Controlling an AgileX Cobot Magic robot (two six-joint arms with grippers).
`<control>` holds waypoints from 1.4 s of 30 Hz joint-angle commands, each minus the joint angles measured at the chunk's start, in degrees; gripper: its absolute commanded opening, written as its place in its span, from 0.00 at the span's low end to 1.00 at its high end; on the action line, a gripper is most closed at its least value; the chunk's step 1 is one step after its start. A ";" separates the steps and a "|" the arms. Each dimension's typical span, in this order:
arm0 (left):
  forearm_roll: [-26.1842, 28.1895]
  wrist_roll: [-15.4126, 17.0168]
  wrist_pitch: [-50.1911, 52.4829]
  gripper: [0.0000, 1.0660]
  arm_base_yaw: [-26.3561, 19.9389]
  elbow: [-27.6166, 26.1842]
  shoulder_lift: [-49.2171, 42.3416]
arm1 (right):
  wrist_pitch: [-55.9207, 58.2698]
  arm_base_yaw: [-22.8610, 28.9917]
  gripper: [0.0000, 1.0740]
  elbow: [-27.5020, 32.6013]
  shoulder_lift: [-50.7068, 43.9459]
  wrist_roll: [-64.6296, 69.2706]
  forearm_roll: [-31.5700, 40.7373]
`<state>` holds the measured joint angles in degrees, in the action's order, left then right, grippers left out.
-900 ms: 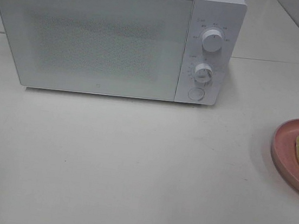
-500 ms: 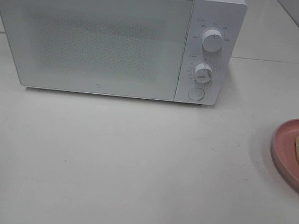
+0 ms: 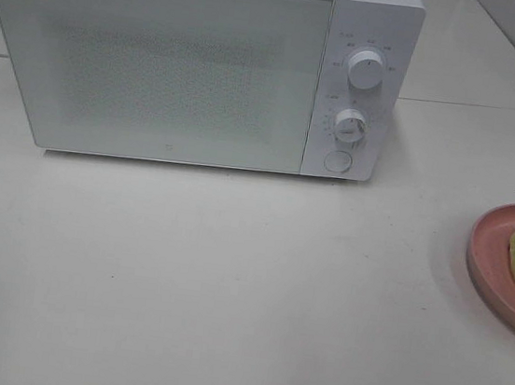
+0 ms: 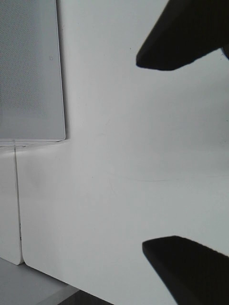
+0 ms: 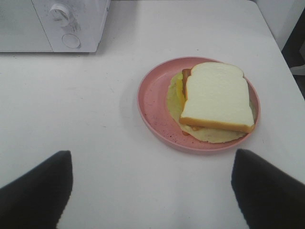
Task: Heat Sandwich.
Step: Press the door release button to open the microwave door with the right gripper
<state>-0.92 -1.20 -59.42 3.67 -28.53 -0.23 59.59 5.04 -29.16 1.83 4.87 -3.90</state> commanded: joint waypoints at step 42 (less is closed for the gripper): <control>0.34 -0.06 0.52 0.84 -0.11 0.23 -1.55 | -34.49 -0.46 0.76 -0.80 38.50 0.34 0.11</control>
<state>-0.92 -1.20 -59.42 3.67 -28.53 -0.23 26.41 5.04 -30.08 40.05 4.87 -3.84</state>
